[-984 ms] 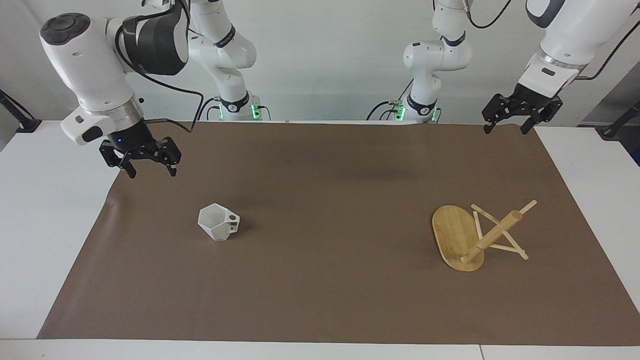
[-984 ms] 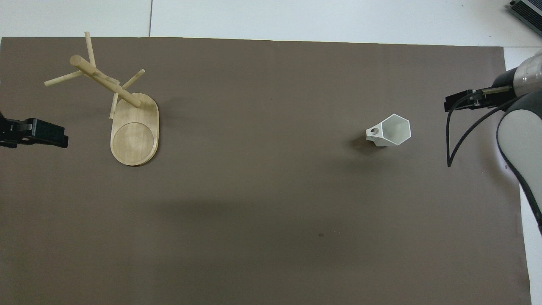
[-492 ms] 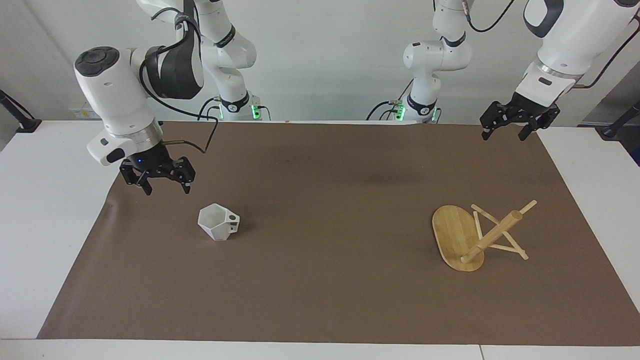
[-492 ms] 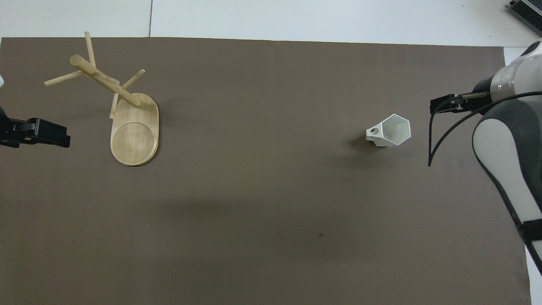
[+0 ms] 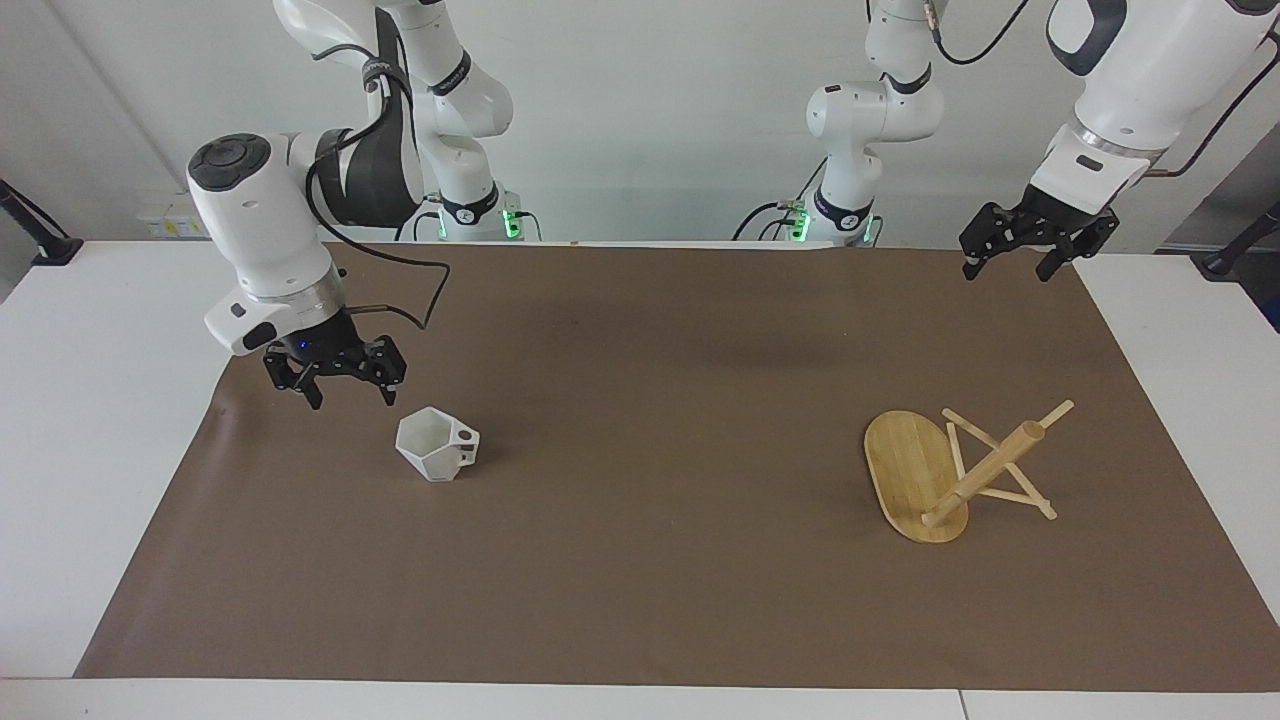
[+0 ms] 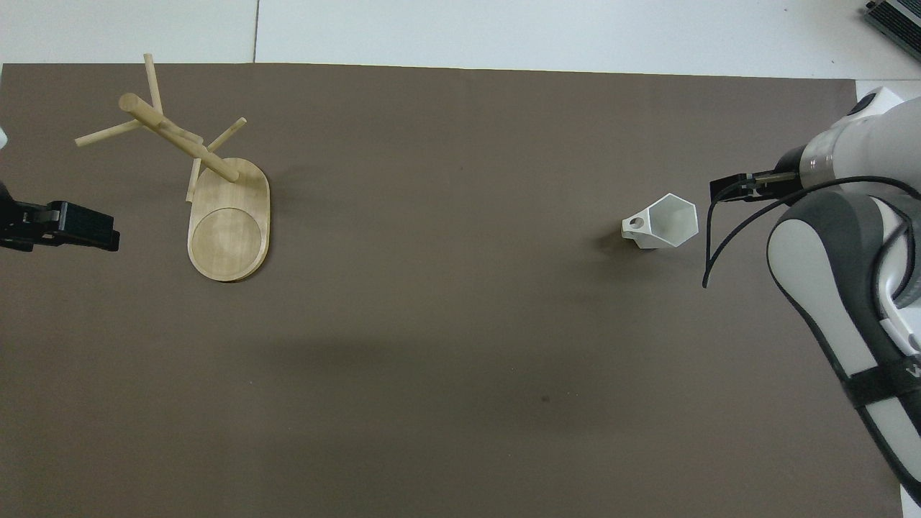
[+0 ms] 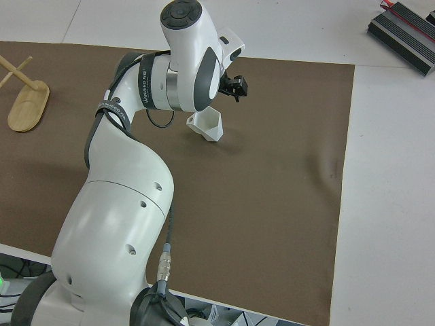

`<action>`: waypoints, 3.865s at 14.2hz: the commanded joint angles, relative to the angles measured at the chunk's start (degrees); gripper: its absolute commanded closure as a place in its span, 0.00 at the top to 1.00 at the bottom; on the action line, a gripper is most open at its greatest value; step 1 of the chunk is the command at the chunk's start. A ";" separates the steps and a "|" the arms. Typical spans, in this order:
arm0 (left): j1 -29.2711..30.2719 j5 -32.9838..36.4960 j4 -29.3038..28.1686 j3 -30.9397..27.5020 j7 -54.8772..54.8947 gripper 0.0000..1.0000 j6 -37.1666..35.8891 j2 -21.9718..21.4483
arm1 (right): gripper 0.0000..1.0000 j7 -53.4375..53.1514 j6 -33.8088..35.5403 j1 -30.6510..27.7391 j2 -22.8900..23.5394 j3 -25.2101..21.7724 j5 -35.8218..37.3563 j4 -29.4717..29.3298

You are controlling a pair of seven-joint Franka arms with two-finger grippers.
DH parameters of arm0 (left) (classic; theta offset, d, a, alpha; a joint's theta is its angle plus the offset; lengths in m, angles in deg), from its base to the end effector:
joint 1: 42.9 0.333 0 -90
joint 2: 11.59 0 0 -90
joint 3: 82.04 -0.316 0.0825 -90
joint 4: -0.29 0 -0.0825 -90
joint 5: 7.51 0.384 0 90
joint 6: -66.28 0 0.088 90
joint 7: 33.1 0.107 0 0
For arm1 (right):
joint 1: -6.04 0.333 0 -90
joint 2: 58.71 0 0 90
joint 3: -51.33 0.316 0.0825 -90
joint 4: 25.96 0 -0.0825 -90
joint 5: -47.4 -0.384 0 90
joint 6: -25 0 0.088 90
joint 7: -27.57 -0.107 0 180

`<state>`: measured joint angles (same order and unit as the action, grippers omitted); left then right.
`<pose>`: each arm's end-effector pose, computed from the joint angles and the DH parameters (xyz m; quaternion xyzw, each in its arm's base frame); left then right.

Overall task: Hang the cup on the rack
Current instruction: 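Reach the right gripper toward the white hexagonal cup, then close the right gripper on the white cup's rim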

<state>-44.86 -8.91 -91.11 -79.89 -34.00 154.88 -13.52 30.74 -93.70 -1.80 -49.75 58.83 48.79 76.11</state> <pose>0.5398 -0.0418 0.6293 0.9995 -0.0282 -0.0081 0.0112 0.6200 -0.0089 0.4780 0.9973 0.0283 0.0675 0.0030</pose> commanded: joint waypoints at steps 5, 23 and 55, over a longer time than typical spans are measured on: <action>-0.33 0.88 -1.41 -0.22 -0.06 1.00 -0.35 -0.88 | 1.00 -0.79 -5.91 -0.33 1.06 0.41 -0.69 4.27; -0.60 0.88 -4.05 -0.31 -0.24 1.00 0.79 -2.11 | 1.00 -3.08 -13.12 -0.07 1.32 0.76 -0.69 11.04; -0.68 0.96 -6.68 -0.14 -0.41 1.00 3.77 -3.17 | 0.07 -6.24 -19.54 -0.07 4.92 1.38 -0.69 12.46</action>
<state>-44.88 -8.90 -95.20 -79.74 -34.01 156.52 -14.78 25.66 -113.29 -1.58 -44.76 59.73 48.66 88.79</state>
